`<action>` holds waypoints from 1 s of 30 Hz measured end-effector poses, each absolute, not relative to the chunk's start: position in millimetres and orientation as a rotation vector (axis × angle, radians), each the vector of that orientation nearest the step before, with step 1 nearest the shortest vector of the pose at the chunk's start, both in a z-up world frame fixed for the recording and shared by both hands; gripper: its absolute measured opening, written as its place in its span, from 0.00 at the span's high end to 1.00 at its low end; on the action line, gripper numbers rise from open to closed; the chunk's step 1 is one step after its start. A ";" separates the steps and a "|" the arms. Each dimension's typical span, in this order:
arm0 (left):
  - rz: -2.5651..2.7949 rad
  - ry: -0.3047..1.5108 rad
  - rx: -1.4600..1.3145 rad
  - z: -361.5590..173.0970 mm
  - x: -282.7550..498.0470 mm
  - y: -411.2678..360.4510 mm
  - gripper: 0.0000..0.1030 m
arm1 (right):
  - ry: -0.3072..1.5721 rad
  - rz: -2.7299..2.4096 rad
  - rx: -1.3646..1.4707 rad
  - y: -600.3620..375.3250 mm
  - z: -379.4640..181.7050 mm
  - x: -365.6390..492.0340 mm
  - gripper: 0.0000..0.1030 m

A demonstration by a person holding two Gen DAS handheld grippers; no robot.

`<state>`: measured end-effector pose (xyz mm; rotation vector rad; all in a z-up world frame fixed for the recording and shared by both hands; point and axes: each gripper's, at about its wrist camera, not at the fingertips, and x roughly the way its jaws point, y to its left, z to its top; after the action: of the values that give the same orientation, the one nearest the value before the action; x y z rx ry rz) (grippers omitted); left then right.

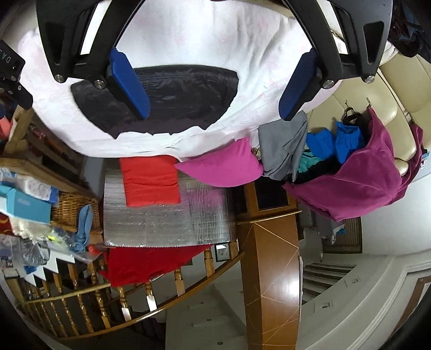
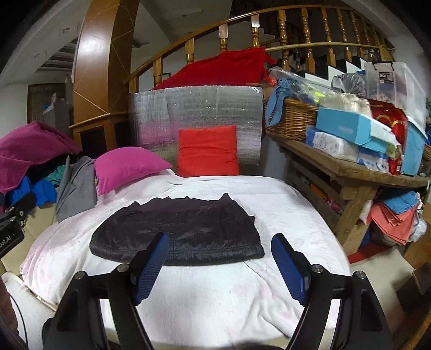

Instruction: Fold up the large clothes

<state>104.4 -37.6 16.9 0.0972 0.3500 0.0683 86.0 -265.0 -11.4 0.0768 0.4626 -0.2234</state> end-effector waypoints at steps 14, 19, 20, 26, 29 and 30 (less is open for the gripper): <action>0.068 0.291 0.117 56.4 48.8 -42.1 0.06 | 0.458 -0.254 0.110 -260.4 23.4 13.2 0.20; 0.073 0.276 0.114 59.9 38.2 -37.6 0.05 | 0.470 -0.236 0.123 -257.1 21.6 13.6 0.20; 0.075 0.274 0.111 60.2 37.2 -36.0 0.05 | 0.470 -0.237 0.119 -255.0 21.0 13.9 0.20; 0.083 0.269 0.101 61.3 34.2 -28.5 0.05 | 0.483 -0.230 0.119 -247.7 18.1 18.4 0.20; 0.086 0.272 0.100 60.8 33.7 -25.6 0.05 | 0.482 -0.227 0.129 -246.1 18.3 19.4 0.20; 0.087 0.272 0.098 60.6 33.1 -24.8 0.05 | 0.481 -0.225 0.129 -246.3 18.5 19.2 0.20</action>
<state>33.1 -24.8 60.6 0.0983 0.2720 0.0868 19.2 -246.3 18.5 0.1292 0.4806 -0.2249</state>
